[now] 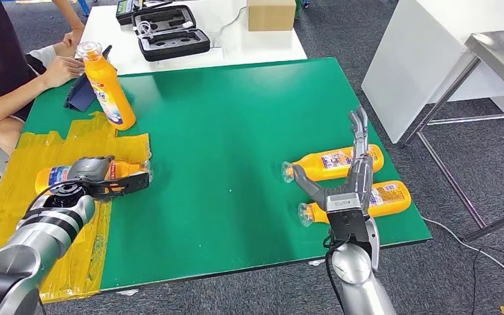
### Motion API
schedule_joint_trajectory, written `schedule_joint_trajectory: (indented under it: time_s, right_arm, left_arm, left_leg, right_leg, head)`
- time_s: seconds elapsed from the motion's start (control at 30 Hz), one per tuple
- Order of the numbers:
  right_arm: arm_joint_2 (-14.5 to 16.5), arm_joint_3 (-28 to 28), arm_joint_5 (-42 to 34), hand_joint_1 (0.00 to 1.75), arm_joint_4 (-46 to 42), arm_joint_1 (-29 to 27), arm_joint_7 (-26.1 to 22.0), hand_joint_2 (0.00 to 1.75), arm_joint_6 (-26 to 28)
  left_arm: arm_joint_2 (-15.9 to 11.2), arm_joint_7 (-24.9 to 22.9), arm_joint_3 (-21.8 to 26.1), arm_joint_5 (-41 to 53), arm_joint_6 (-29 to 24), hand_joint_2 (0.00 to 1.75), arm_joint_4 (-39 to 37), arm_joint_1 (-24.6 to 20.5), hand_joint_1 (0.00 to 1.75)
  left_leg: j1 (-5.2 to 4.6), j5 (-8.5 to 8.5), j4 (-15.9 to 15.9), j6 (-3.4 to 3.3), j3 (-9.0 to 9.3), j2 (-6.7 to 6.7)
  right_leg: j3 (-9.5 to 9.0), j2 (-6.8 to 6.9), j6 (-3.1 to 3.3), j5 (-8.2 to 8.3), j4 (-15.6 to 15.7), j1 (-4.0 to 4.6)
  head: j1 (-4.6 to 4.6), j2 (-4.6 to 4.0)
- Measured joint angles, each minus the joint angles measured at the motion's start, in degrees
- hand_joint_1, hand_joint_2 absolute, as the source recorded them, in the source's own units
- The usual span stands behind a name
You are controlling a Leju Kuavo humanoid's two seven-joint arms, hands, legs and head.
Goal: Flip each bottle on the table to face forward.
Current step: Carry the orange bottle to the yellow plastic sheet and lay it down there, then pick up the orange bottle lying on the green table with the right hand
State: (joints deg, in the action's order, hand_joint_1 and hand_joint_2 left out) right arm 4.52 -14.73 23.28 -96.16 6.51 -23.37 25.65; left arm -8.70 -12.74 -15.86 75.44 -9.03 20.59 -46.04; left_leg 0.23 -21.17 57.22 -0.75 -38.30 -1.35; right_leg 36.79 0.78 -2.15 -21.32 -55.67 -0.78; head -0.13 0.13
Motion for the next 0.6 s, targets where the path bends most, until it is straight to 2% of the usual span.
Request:
schedule_joint_trajectory:
  time_s: [0.2,0.4,0.5,0.6]
  right_arm:
    - [0.0,0.16,0.05,0.0,0.97,0.25,0.0,1.75,-0.01]
    - [0.0,0.17,1.5,0.0,2.42,0.7,0.09,1.75,0.18]
    - [0.0,0.16,2.4,0.0,3.34,0.81,0.15,1.75,0.51]
    - [-0.03,0.11,3.08,0.0,3.96,0.81,0.24,1.75,1.13]
  left_arm:
    - [0.0,0.11,1.02,-0.24,-0.7,1.75,-0.07,0.19,0.0]
    - [0.04,3.02,2.64,-2.5,-4.47,1.75,0.02,0.93,0.0]
    - [0.15,7.07,4.45,-6.17,-7.36,1.75,0.89,1.66,0.0]
    - [0.44,15.06,7.04,-13.06,-9.38,1.75,2.98,3.03,0.0]
  left_leg:
    - [0.0,0.01,0.0,0.0,0.01,0.01]
    - [0.0,0.02,0.0,0.01,0.01,0.0]
    - [0.0,0.02,0.0,0.01,0.0,0.0]
    - [0.0,0.01,0.0,0.01,-0.01,-0.01]
  right_leg:
    - [-0.01,0.0,0.0,0.0,-0.02,0.0]
    - [0.01,0.0,-0.01,0.0,-0.03,0.0]
    - [0.03,0.0,-0.01,0.0,-0.03,0.0]
    - [0.04,0.0,-0.01,0.0,-0.03,-0.01]
  head:
    - [0.0,0.0]
    - [0.01,0.0]
    - [0.0,0.0]
    - [0.0,0.0]
